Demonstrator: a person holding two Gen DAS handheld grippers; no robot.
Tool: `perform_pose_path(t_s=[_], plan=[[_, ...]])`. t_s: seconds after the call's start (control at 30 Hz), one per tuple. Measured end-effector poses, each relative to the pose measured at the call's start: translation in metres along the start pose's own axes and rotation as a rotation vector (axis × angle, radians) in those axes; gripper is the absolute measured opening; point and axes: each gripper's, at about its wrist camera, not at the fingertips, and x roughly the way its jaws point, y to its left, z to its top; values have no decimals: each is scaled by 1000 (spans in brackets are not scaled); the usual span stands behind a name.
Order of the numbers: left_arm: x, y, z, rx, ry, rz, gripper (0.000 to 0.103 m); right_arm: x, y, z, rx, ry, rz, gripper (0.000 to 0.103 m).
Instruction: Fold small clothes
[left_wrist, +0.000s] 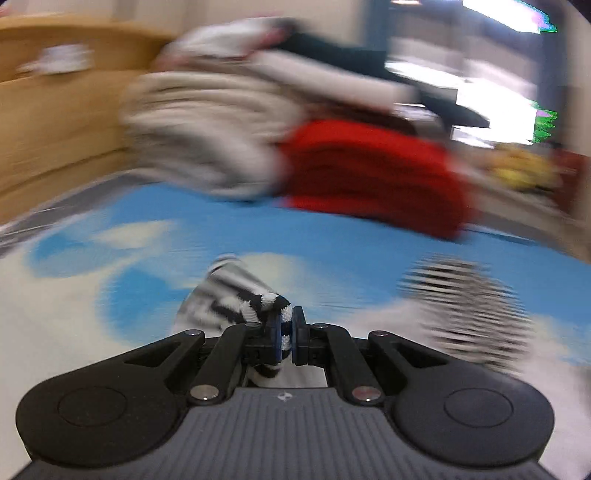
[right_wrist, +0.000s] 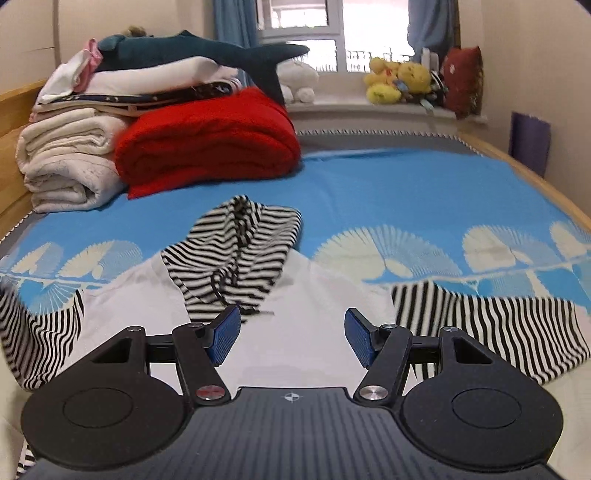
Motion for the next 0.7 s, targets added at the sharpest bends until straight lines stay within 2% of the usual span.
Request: perform_pose_path(t_s=[0.03, 0.07, 0.1, 0.13, 0.17, 0.2, 0.23, 0.3, 0.4, 0.5, 0.53, 0.57, 0.6, 0.7], plan=[[-7, -28, -3, 29, 6, -97, 5, 0, -3, -1, 5, 4, 0, 58], [-14, -55, -6, 63, 29, -200, 6, 1, -6, -1, 10, 7, 0, 49], [-18, -78, -10, 82, 76, -297, 7, 1, -11, 0, 22, 11, -3, 44], [-20, -96, -13, 87, 143, -392, 18, 2, -16, 1, 46, 14, -7, 38], [-21, -110, -14, 86, 208, -486, 26, 2, -21, 2, 74, 17, -9, 38], [-27, -118, -12, 81, 224, -535, 26, 3, -27, 3, 112, 21, -9, 38], [-33, -120, -7, 68, 207, -521, 26, 5, -34, 4, 149, 27, -11, 38], [-37, -113, 5, -2, 208, -436, 27, 9, -45, 3, 222, 45, -20, 39], [-33, -84, 15, -134, 201, -264, 27, 19, -53, -1, 303, 79, -7, 40], [-25, -62, 2, -117, 149, -122, 27, 34, -47, -7, 326, 129, 13, 40], [-16, -59, -1, -96, 186, -75, 27, 40, -43, -10, 331, 151, 32, 40], [-6, -56, -2, -94, 241, -46, 27, 45, -39, -13, 334, 170, 49, 41], [4, -51, 2, -120, 261, -48, 27, 51, -32, -17, 334, 190, 67, 42], [19, -50, 12, -118, 218, -38, 27, 63, -6, -25, 303, 245, 114, 53]])
